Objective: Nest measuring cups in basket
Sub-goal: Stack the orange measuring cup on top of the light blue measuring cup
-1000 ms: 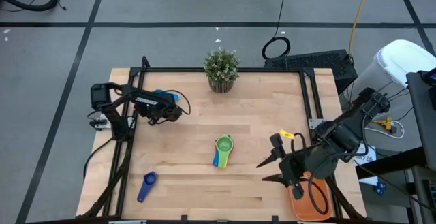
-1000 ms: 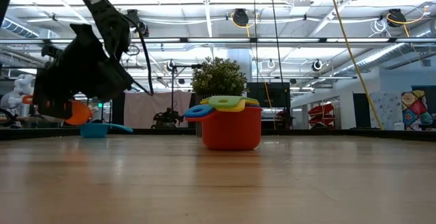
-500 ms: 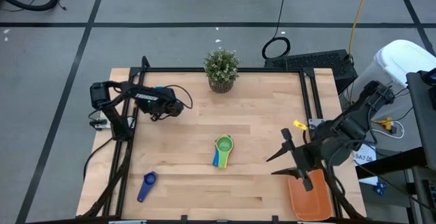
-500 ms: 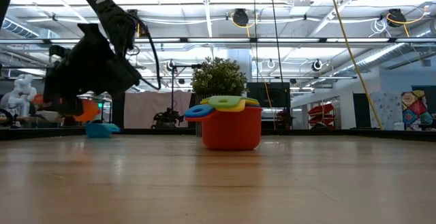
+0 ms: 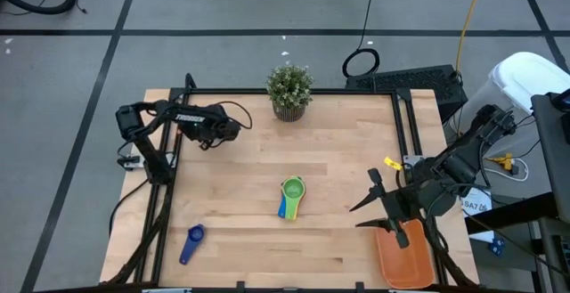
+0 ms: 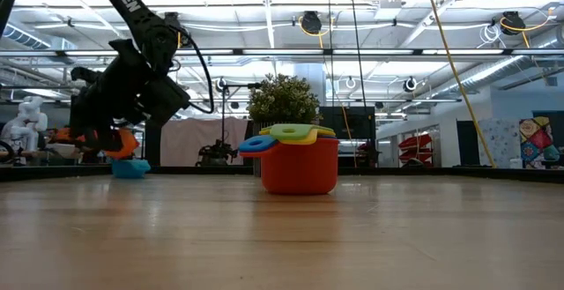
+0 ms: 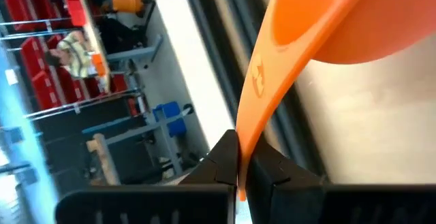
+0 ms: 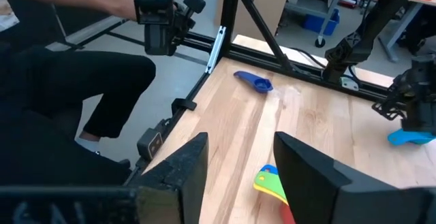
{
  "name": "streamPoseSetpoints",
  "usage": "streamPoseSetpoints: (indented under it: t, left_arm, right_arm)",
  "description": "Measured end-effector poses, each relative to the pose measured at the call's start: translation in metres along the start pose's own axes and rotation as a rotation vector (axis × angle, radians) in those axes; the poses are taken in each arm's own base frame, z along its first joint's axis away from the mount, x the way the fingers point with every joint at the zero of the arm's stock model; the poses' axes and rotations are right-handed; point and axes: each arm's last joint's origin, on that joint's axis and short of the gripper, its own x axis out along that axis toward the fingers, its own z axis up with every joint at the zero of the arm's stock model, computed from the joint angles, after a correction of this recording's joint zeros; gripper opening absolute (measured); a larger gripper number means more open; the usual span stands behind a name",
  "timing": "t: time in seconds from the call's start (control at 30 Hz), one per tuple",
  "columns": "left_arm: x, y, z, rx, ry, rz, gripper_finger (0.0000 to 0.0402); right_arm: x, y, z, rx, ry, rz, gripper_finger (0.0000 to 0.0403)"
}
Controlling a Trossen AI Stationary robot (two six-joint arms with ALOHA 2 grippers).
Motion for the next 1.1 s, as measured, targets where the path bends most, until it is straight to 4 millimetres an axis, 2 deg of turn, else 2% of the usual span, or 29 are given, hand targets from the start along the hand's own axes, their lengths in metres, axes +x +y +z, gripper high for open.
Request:
streamPoseSetpoints:
  t: [0.17,0.6,1.1]
  left_arm:
    - [0.003,-0.001,0.007,-0.017,-0.019,-0.041,0.0006]
    - [0.009,-0.003,0.014,0.018,0.034,-0.164,0.0031]
    - [0.009,-0.003,0.014,0.011,0.037,-0.168,0.0163]
  right_arm:
    - [0.001,0.0,-0.003,-0.002,0.011,-0.001,0.0143]
    - [-0.001,0.002,-0.004,0.014,0.023,0.01,0.0143]
    - [-0.004,0.009,-0.004,0.028,0.015,0.044,0.0143]
